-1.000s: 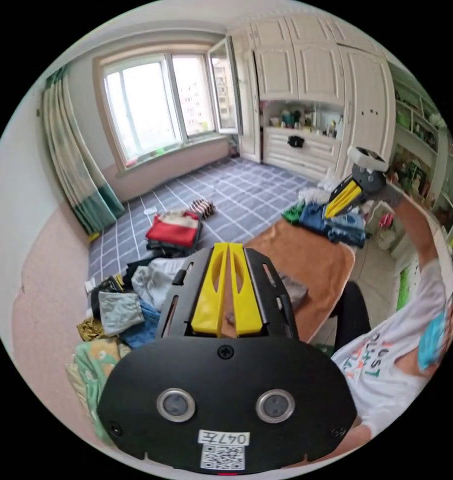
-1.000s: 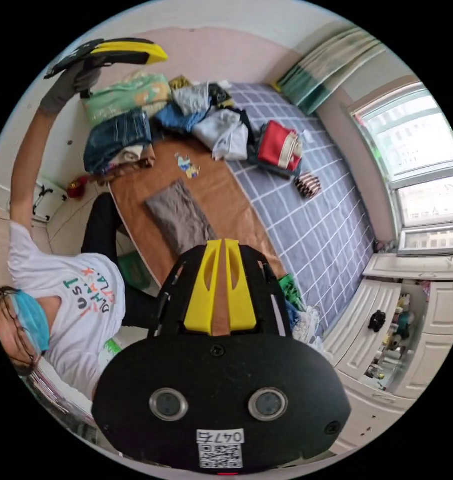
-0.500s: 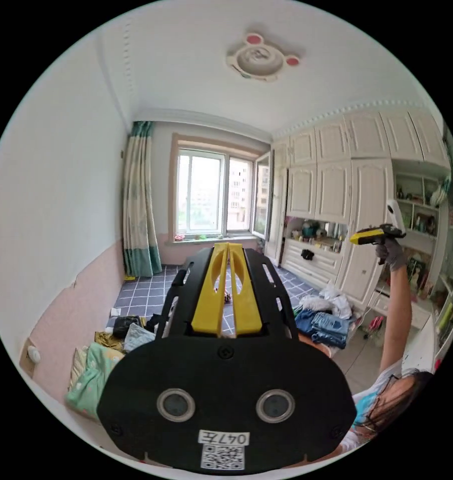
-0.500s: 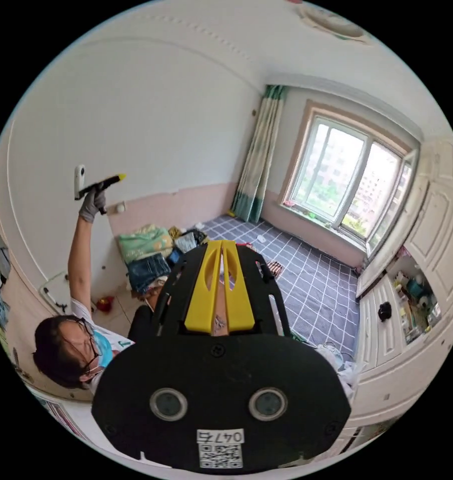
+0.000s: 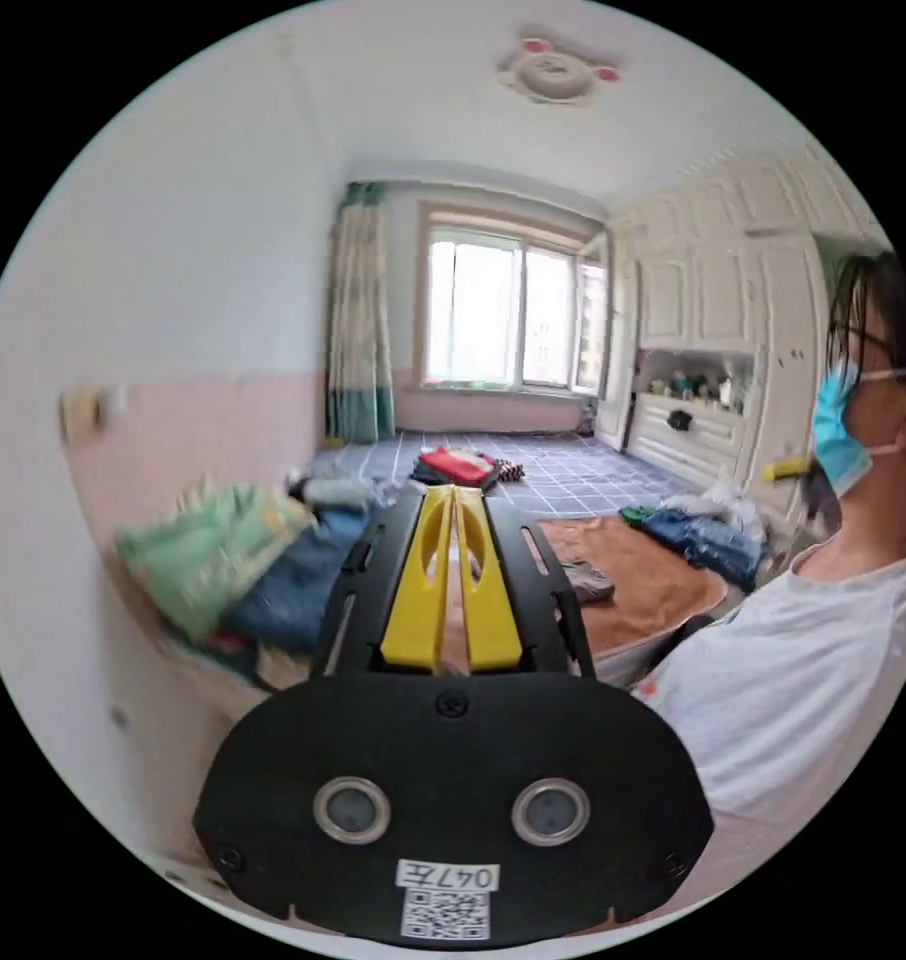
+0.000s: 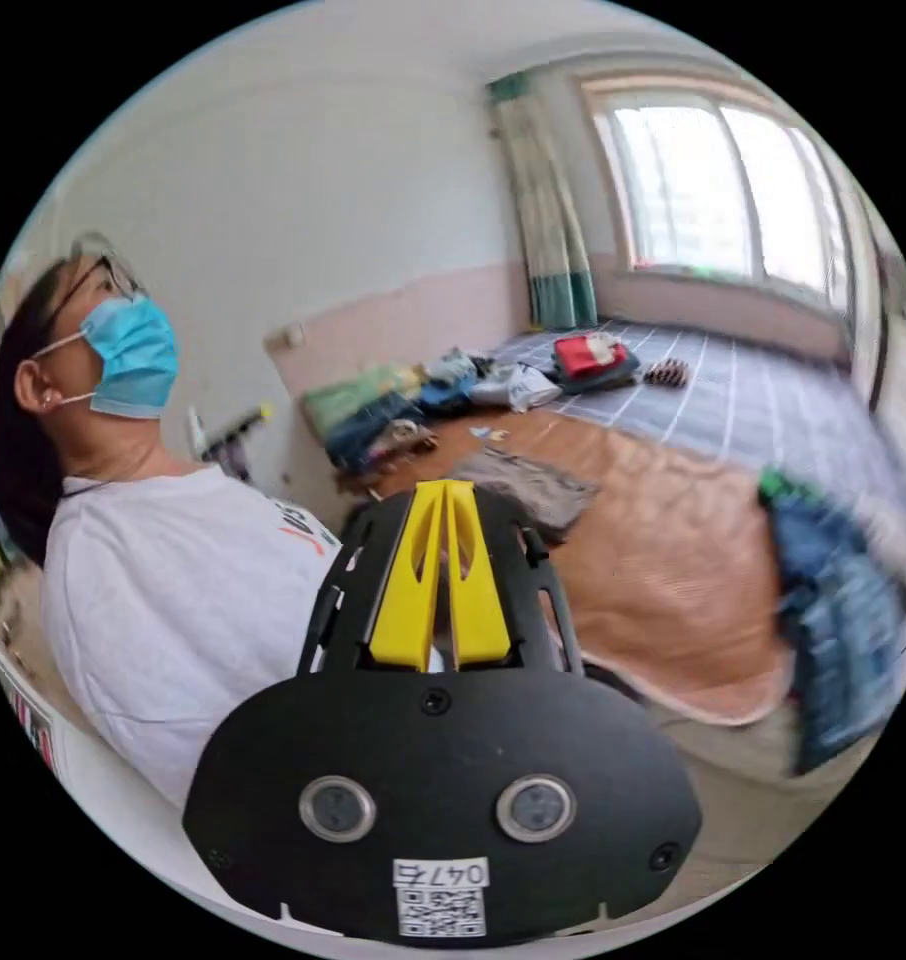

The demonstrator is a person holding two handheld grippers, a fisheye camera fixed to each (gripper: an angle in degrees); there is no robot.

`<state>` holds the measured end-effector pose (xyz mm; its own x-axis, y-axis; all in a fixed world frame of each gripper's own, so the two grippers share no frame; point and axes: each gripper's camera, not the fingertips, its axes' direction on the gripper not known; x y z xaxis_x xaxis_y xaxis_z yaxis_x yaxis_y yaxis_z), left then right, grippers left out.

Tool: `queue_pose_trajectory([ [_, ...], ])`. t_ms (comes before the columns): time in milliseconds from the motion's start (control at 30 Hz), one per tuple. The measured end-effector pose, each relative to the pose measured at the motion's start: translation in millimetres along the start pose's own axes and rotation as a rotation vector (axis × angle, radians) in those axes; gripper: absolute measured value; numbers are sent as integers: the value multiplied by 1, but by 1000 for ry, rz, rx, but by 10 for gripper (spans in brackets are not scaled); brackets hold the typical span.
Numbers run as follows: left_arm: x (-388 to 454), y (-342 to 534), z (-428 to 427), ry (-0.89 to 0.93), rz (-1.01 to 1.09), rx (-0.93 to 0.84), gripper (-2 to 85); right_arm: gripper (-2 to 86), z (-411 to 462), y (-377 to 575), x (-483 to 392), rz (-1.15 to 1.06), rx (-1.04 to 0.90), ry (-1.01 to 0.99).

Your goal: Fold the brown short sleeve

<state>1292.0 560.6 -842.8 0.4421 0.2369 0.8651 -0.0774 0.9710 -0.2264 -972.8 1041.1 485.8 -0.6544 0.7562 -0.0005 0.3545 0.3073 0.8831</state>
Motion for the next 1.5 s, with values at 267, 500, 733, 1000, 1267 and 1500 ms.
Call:
queue_pose_trajectory([
  [267,116,-6,272,350,176,-421,-10,-13,266,-156,10,-379,-224,-570],
  [500,484,-14,572,1086,428,-527,-10,-13,545,-371,-302,-933,-428,-1187],
  [733,765,33,594,1311,393,-536,-10,-13,677,-416,-376,-868,-583,-1285],
  [1000,576,71,505,961,451,-620,-10,-13,469,-311,-78,-433,-257,-666],
  [1267,464,128,257,273,27,-622,-10,-13,325,-15,-66,447,7,70],
  [1500,582,98,247,359,26,-586,-10,-13,468,-205,-220,-206,-267,-205],
])
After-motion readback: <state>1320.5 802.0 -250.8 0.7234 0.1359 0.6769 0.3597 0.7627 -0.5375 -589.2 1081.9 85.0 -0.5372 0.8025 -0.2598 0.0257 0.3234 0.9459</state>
